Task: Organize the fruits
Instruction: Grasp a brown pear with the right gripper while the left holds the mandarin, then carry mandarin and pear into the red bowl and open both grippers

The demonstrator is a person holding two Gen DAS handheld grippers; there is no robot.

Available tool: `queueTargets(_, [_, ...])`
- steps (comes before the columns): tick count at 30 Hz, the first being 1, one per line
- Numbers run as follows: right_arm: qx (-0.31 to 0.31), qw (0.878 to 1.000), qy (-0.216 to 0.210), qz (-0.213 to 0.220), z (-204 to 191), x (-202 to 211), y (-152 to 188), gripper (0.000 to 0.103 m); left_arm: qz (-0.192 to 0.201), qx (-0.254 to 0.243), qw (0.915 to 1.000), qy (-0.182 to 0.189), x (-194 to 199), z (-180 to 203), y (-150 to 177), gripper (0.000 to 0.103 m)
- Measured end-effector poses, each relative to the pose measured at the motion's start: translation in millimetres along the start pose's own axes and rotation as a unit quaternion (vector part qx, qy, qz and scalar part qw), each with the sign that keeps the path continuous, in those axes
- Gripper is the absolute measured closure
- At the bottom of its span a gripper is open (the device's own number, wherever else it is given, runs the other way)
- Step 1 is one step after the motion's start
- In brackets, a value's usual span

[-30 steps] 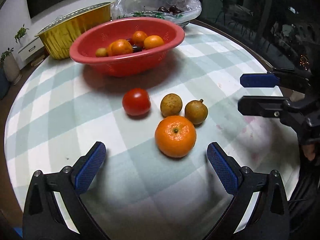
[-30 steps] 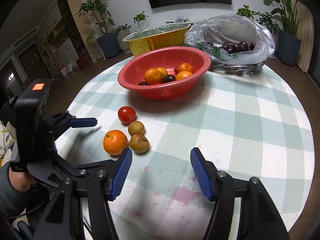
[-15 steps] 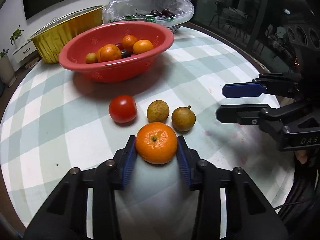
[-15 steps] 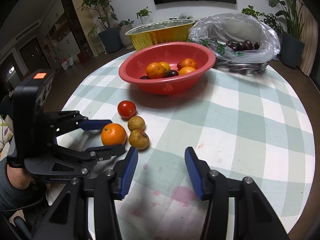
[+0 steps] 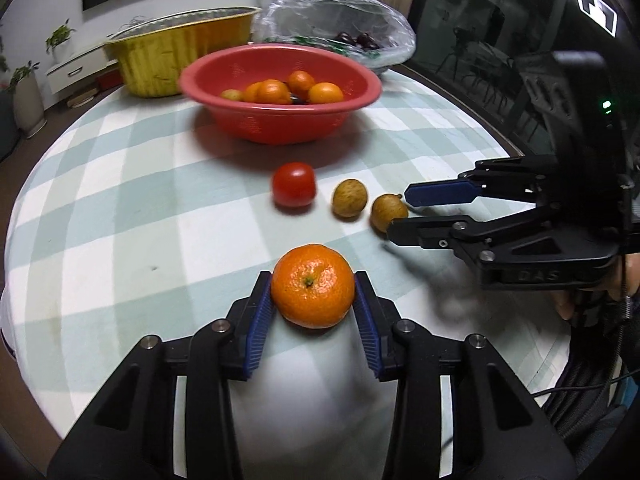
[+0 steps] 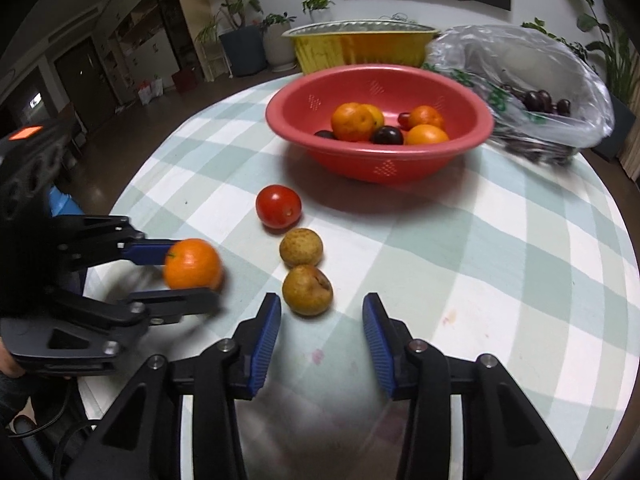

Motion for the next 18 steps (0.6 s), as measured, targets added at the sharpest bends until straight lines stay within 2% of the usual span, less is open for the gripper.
queueTargets(10, [0.032, 0.999, 0.008, -0.023, -9, -12, -8, 0.065, 0.014, 0.014, 0.9998, -0.005, 16, -10, 1, 0.066])
queueTargets(14, [0.039, 0.999, 0.01, -0.027, -9, -13, -10, 0.073, 0.014, 0.015, 0.9998, -0.005, 15, -9, 0, 0.066])
queueTargets(18, [0.032, 0.999, 0.006, -0.025, -8, -12, -9, 0.073, 0.016, 0.015, 0.9997, -0.004, 16, -8, -2, 0.066])
Point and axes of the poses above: each gripper's, at about its wrist camera, not at the fingertips, and x roughly against the way its jaws point, z to its right, y to its underside, the point moved 2 cm from there along -x, roughly the way its jaws point, and after that the axes turned 15 degrees about x, right-handed, at the moved point
